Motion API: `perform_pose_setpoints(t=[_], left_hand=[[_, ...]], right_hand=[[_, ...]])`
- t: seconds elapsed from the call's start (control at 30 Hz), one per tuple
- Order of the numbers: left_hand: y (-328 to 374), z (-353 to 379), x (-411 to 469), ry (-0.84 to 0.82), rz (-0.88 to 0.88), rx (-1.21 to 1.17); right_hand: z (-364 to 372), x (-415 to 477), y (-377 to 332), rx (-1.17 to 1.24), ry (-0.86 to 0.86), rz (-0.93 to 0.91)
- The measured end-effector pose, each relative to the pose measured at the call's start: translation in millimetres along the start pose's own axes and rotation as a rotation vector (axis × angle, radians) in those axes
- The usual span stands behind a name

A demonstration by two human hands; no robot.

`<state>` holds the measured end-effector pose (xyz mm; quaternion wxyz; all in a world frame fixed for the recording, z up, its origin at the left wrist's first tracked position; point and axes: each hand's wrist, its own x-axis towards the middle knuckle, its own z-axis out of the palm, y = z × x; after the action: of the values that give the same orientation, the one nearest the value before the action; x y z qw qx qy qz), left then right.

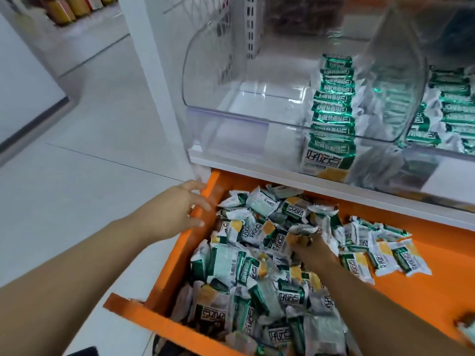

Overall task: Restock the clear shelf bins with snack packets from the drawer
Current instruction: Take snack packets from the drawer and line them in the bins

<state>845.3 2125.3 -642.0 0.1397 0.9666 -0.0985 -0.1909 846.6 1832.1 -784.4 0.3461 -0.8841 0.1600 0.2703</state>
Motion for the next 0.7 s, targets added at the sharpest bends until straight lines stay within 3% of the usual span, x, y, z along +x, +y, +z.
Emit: perform_pose_setpoints(t=[0.13,0.33,0.43,0.7], left_hand=[[0.8,0.9,2.2,0.015,-0.005,-0.014],[3.4,1.0,2.7,0.015,-0.007,0.037],[6.5,-0.5,0.4,0.008,-0.009,0.081],[10.6,1.0,2.7,-0.049,-0.031,0.168]], right_hand=[[8.0,6.2,-9.9,0.288,0.029,0.108],[18.1,11.8,-12.3,0.187,-0.013,0.189],[15.7,8.0,-16.8,0.209,-0.003,0.144],[-4.4,-20.9,-30.6,-0.163,-0.044,-0.215]])
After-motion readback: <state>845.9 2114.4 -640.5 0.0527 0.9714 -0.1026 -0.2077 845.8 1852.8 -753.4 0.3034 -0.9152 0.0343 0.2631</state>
